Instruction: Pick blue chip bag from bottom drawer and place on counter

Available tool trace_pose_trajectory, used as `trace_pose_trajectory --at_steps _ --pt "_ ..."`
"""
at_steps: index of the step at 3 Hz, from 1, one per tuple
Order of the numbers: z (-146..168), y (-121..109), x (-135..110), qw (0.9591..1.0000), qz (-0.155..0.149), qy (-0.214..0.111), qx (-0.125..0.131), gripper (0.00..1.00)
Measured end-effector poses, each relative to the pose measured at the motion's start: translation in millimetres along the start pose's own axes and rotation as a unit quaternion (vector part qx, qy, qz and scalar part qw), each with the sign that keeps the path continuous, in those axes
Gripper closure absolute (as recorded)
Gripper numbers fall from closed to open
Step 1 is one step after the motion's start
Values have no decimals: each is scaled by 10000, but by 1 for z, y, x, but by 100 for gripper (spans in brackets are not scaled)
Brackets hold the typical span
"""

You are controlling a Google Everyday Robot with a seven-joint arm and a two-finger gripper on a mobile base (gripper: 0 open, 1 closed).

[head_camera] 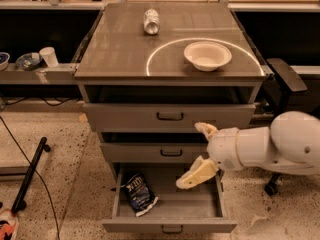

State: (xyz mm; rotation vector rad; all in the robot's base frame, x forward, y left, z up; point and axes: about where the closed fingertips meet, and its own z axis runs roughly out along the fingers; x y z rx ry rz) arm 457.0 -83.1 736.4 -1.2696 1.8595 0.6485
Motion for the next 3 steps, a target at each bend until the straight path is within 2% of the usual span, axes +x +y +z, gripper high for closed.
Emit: trace_pose_trajectory --at_steps 1,2,3 --pt "64 5 28 9989 -26 -462 74 0" --pt "117 -20 49 9932 -381 -933 578 0" --pt "119 -23 55 9935 -296 -894 632 0"
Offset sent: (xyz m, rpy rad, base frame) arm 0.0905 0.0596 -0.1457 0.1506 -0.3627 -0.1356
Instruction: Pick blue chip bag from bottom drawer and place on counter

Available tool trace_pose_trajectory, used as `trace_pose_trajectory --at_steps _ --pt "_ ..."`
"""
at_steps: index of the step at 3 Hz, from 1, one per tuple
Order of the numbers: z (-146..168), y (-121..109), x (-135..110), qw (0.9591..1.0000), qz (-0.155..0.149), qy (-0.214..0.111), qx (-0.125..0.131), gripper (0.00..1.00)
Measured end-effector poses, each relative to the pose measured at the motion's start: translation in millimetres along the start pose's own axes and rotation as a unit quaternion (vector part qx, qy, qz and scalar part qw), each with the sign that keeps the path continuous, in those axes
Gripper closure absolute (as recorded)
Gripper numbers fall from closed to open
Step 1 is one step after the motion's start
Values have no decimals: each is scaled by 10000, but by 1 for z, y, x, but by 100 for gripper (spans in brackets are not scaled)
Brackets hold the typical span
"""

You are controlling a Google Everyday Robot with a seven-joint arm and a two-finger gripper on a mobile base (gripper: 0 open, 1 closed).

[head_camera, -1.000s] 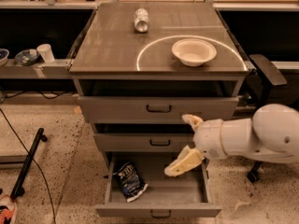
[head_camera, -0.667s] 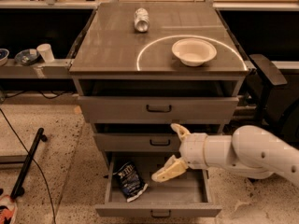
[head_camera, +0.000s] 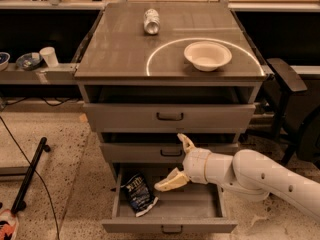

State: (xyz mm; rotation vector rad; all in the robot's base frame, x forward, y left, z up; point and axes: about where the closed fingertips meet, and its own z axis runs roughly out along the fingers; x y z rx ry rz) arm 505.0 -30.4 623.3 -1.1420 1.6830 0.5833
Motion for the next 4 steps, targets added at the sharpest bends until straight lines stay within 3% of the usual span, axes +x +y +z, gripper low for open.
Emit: trace_pose_trajectory --at_steps 1,2,3,4 --pt "14 3 8 9997 56 209 -72 0" --pt "42 -4 68 9976 21 690 100 0" --pt "64 -17 148 9952 33 936 299 0" --pt "87 -9 222 9949 136 993 124 0"
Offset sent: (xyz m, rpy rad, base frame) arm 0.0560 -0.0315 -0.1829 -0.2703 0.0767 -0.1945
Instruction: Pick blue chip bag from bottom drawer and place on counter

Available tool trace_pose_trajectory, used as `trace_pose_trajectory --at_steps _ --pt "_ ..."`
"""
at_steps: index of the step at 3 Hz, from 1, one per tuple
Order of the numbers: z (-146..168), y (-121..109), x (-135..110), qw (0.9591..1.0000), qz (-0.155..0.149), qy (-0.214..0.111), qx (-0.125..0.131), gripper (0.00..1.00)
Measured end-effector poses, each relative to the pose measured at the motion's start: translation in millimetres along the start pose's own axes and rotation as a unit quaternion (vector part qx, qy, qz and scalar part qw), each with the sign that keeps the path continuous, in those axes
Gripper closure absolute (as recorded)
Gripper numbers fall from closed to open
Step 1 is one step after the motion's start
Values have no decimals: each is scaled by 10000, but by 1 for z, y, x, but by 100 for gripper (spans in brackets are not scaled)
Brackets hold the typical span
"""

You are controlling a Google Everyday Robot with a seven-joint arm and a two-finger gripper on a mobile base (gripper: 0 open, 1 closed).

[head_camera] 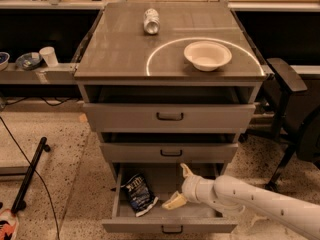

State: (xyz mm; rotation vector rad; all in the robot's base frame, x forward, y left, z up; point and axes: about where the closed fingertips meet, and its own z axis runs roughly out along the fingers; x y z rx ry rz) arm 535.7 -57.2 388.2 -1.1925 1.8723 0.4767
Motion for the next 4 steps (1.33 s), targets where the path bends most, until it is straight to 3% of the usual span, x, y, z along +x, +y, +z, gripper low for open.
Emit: trace_pose_trajectory --at_steps 1,2,4 --pt "49 12 47 9991 182 -133 -354 0" --pt "93 13 69 9981 330 -316 -421 0" --pt "158 -11 109 9981 473 -379 -127 0"
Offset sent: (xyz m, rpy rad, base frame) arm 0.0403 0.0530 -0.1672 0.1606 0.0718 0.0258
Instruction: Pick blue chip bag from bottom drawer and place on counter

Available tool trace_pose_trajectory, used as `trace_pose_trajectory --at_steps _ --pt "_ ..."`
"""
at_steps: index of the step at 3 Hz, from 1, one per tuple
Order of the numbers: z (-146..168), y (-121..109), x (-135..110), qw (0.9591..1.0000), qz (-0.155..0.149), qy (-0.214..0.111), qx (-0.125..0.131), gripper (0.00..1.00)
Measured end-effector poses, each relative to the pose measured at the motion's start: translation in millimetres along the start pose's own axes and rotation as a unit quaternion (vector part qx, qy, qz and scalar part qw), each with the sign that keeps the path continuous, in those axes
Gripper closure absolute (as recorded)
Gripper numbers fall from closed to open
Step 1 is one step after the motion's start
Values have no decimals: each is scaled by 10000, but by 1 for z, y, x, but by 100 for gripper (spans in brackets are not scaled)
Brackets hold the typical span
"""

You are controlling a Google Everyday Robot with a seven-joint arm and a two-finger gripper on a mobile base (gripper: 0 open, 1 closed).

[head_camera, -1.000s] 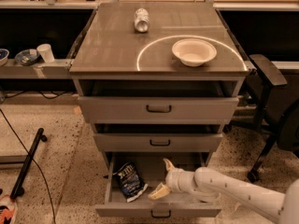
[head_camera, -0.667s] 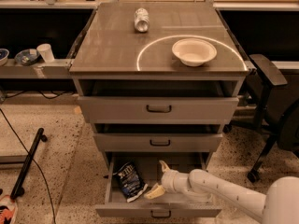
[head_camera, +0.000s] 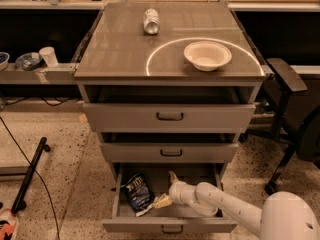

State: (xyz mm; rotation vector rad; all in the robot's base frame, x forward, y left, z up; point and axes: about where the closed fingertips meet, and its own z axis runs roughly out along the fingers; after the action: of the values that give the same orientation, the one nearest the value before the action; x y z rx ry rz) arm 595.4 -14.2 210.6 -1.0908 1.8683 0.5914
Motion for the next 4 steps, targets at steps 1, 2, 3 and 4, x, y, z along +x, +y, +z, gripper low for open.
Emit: trace_pose_trajectory --at_steps 1,2,3,4 --pt "26 3 13 9999 67 12 -102 0" --pt "47 16 19 9995 89 90 -294 0" --pt "59 28 25 9987 114 249 -424 0" --pt "69 38 28 9974 149 403 -573 16"
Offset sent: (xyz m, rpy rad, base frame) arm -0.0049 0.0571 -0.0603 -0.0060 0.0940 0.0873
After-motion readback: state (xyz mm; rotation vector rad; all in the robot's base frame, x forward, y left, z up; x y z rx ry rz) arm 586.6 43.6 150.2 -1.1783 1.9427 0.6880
